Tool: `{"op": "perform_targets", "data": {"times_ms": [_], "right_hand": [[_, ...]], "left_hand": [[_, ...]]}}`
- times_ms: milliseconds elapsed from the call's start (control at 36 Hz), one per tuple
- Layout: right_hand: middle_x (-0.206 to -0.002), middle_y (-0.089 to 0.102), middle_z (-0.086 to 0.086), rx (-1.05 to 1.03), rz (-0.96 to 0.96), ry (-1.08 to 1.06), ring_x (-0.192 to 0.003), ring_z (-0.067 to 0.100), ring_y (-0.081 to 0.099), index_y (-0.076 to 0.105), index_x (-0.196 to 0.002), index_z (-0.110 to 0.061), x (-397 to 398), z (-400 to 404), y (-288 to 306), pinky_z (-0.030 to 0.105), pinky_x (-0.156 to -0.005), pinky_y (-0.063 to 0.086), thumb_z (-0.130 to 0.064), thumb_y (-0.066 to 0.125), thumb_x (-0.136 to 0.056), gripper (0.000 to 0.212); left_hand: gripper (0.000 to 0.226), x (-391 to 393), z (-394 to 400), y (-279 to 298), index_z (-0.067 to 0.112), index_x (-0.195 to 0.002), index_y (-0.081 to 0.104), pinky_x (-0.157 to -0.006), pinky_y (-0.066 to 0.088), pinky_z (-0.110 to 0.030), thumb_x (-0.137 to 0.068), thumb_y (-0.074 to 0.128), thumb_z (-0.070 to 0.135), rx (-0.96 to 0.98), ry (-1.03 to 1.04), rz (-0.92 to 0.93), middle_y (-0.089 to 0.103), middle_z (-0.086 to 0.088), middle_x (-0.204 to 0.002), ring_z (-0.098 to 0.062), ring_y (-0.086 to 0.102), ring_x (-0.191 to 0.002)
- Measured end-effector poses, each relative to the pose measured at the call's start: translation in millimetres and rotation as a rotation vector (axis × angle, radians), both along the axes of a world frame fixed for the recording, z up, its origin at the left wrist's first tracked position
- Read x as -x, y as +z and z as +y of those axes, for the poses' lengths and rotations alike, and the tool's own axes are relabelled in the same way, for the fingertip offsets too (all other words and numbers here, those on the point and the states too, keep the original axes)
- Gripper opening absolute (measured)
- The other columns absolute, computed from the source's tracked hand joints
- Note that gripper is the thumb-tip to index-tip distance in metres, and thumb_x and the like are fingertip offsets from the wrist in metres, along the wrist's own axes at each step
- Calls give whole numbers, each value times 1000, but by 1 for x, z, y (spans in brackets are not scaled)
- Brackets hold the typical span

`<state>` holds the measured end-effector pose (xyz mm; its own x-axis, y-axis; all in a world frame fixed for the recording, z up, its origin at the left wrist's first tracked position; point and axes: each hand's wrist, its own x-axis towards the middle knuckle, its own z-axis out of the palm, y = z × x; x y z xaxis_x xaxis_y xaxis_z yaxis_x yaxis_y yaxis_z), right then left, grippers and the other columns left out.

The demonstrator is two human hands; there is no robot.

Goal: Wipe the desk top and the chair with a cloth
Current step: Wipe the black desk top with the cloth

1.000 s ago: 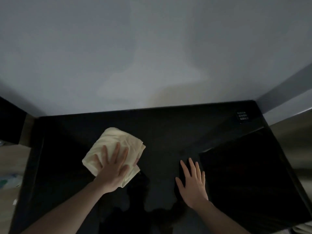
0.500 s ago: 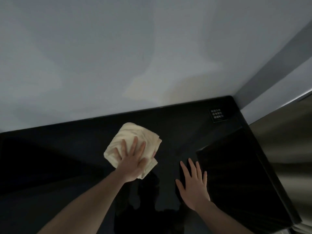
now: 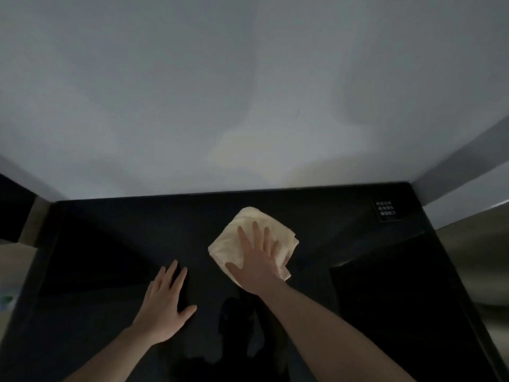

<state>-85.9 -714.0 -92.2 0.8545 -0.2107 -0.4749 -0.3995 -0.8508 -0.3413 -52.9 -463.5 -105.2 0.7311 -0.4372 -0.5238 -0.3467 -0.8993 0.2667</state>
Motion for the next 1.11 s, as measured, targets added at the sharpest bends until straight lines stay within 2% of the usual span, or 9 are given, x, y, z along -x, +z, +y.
{"op": "perform_targets", "data": {"times_ms": [111, 278, 500, 611, 722, 806, 972, 1111], "right_hand": [[-161, -45, 0, -5, 133, -8, -147, 45, -37, -23, -157, -45, -14, -1, -11, 68, -117, -16, -72, 47, -95, 98], [-159, -46, -1, 45, 68, 77, -148, 43, -38, -24, -158, -43, -3, -41, -29, 66, -119, -18, -73, 35, -99, 89], [-161, -45, 1, 113, 31, 74, -149, 41, -36, -30, -155, -45, 34, -151, -37, 62, -120, -20, -73, 22, -100, 80], [-161, -43, 0, 139, -11, 13, -152, 40, -30, -30, -154, -47, 68, -222, -42, 60, -119, -20, -78, 4, -91, 79], [-163, -39, 0, 177, -32, -41, -154, 37, -27, -33, -152, -48, 104, -289, -46, 59, -122, -18, -77, -2, -88, 77], [-167, -32, 0, 181, -36, -97, -156, 35, -24, -26, -157, -45, 127, -333, -48, 57, -122, -16, -76, -4, -86, 80], [-173, -14, 3, 202, -30, -235, -158, 37, -8, -20, -159, -46, 165, -409, -55, 62, -124, -2, -75, 9, -92, 78], [-174, 2, 8, 234, -52, -352, -158, 42, 7, 8, -165, -34, 180, -458, -51, 69, -121, 9, -73, 12, -89, 86]], "left_hand": [[112, 5, -6, -5, 25, -162, -8, -125, 3, -52, -85, 57, 73, -37, -28, 11, -25, 1, -166, -31, -18, -154], [122, 7, -58, -8, 24, -161, -13, -124, 1, -55, -78, 57, 80, -65, 0, -14, -27, -1, -166, -34, -20, -153], [125, 20, -153, -6, 23, -161, -13, -125, 1, -56, -77, 61, 79, -67, -34, -11, -28, -2, -166, -35, -21, -153], [127, 35, -217, -5, 24, -160, -15, -124, 1, -57, -75, 61, 80, -74, -53, -3, -29, -2, -165, -36, -22, -152], [129, 52, -279, -4, 24, -160, -15, -123, 0, -60, -74, 64, 79, -93, -40, 20, -31, -3, -164, -38, -24, -151], [129, 61, -321, -1, 25, -160, -16, -122, 1, -62, -75, 65, 77, -102, -37, 49, -32, -2, -164, -41, -24, -150], [132, 66, -378, 2, 30, -158, -22, -120, 3, -68, -74, 73, 70, -143, 20, 118, -37, -1, -162, -45, -27, -148], [133, 64, -384, 8, 35, -156, -25, -118, 8, -69, -75, 77, 64, -184, 61, 160, -40, 4, -160, -46, -26, -148]]}}
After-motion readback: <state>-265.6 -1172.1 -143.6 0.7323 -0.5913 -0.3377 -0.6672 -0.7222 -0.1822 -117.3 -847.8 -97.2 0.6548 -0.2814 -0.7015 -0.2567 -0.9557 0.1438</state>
